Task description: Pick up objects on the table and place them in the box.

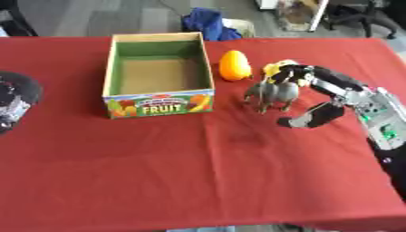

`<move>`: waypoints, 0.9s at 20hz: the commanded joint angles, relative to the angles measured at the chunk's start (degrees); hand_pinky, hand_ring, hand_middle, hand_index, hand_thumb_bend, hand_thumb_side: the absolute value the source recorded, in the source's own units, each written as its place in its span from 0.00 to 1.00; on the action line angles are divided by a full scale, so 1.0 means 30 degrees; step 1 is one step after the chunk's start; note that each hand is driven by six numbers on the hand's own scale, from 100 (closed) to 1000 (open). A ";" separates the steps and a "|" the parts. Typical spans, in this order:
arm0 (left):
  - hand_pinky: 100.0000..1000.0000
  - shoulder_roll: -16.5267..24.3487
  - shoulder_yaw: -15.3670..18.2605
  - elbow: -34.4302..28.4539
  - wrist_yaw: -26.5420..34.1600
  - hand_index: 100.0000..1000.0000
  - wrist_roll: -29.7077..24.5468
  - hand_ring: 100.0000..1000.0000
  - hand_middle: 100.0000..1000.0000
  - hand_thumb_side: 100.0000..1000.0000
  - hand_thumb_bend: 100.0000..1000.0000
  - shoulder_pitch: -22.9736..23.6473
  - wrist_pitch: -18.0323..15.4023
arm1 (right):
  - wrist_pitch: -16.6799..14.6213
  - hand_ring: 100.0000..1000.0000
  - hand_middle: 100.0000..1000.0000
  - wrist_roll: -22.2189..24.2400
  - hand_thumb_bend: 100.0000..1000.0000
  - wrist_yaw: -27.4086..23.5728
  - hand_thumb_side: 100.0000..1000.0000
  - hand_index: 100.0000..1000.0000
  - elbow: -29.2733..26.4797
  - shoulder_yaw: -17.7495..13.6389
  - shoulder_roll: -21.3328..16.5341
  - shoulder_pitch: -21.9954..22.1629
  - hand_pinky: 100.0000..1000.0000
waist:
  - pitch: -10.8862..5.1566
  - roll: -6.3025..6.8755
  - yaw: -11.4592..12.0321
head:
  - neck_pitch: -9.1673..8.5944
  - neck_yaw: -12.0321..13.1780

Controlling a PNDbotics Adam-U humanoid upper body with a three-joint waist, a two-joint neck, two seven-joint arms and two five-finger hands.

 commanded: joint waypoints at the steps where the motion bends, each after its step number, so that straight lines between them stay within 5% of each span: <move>1: 0.58 0.0182 0.0007 -0.0236 0.0025 0.57 -0.0081 0.53 0.51 0.31 0.51 -0.0202 -0.0023 | -0.0477 1.00 0.74 -0.0214 0.47 0.1198 0.29 0.90 0.0312 -0.0026 -0.0093 -0.0494 0.82 | -0.0208 0.0036 0.0015 | -0.0214 -0.0140; 10: 0.58 0.0172 -0.0025 -0.0240 0.0053 0.57 -0.0107 0.53 0.51 0.31 0.51 -0.0236 -0.0026 | -0.0751 1.00 0.74 -0.1300 0.44 0.3258 0.25 0.89 0.1156 0.0022 0.0668 -0.1099 0.81 | -0.0226 0.0078 0.0074 | -0.0309 -0.0267; 18: 0.58 0.0147 -0.0022 -0.0249 0.0060 0.57 -0.0095 0.53 0.51 0.31 0.51 -0.0261 -0.0024 | 0.0705 1.00 0.73 -0.5153 0.41 0.6163 0.20 0.90 0.1853 -0.0340 0.1092 -0.1569 0.79 | -0.0192 0.0156 0.0158 | -0.0389 -0.0392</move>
